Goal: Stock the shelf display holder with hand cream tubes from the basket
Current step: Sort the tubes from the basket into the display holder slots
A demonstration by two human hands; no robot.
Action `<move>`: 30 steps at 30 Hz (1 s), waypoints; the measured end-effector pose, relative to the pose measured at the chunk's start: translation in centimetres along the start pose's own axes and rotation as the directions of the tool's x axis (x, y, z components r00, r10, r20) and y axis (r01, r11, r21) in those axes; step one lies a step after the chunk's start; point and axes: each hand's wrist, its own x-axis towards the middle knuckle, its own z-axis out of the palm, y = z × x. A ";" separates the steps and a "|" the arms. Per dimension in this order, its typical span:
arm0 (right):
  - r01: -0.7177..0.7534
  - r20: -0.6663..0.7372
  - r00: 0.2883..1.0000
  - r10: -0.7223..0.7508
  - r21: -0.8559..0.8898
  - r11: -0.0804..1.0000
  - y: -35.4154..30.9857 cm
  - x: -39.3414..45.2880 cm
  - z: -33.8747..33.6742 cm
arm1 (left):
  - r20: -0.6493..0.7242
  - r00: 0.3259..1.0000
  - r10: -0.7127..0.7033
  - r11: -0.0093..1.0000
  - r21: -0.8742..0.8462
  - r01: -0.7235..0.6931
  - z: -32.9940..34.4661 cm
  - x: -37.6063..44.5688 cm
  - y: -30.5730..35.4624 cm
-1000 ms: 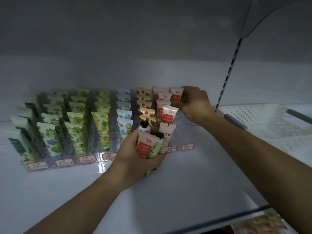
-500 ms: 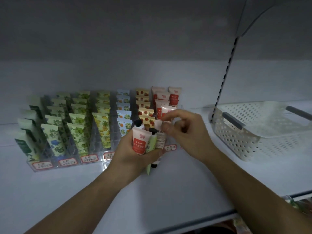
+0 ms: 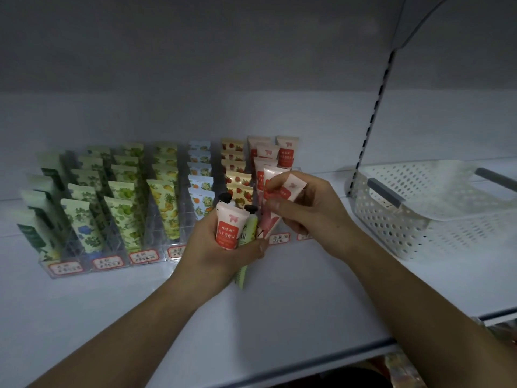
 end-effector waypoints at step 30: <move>-0.010 -0.146 0.975 -0.168 -0.780 0.626 -1.2 6.3 -4.5 | 0.157 0.986 0.047 0.999 -0.004 -0.047 0.3 0.2 -0.1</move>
